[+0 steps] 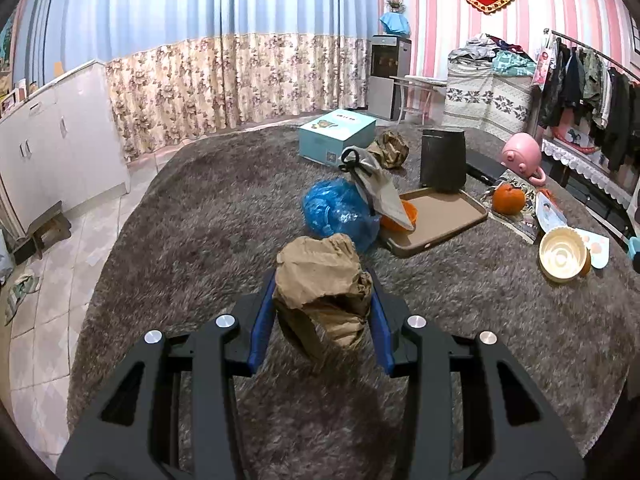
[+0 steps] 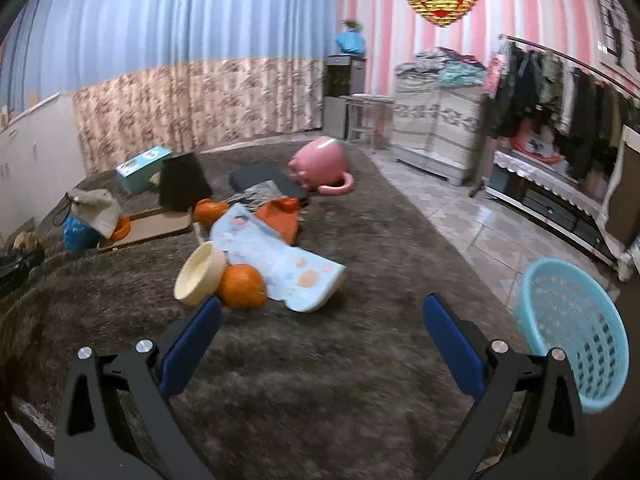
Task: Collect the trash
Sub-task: 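Lift the brown paper bag with the left gripper while the right gripper grasps the cream bowl, then carry the paper bag and cream bowl over the light-blue basket with both grippers, then open the left gripper to drop the bag while the right gripper drops the bowl into the basket, then move both grippers back over the rug toward the remaining items, then grasp the paper sheet with the right gripper while the left gripper approaches an orange, then grasp and lift the orange with the left gripper while the right gripper holds the paper sheet, then drop the orange from the left gripper while the right gripper drops the paper into the basket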
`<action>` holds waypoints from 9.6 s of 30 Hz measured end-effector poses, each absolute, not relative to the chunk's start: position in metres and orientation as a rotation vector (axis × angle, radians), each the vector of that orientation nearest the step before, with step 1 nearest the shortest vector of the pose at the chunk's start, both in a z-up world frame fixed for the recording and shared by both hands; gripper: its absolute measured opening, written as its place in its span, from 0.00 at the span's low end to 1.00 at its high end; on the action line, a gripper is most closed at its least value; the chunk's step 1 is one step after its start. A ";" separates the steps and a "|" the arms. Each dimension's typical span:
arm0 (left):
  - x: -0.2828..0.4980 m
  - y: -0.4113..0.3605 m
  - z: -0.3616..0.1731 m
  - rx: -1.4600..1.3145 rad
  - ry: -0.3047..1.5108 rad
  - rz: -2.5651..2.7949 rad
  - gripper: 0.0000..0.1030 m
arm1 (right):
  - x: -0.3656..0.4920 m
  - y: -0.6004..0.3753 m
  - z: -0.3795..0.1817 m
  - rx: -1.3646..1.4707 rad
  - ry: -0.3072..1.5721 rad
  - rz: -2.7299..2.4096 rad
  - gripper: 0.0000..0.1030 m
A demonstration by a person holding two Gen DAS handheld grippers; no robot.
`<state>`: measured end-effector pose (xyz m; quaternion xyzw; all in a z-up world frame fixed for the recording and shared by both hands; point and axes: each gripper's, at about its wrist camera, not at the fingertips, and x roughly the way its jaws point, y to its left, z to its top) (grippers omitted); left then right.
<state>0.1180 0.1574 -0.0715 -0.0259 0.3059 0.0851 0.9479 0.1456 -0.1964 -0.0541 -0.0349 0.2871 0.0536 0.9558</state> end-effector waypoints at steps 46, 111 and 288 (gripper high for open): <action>0.166 0.050 -0.025 -0.036 0.531 -0.025 0.40 | 0.182 -0.249 -0.026 0.144 0.566 0.170 0.60; 0.225 -0.401 -0.092 0.208 0.611 -0.741 0.64 | 0.102 -0.551 -0.098 0.392 0.568 -0.654 0.59; 0.240 -0.061 0.006 -0.047 0.565 -0.177 0.30 | 0.156 -0.423 -0.045 0.407 0.434 -0.123 0.08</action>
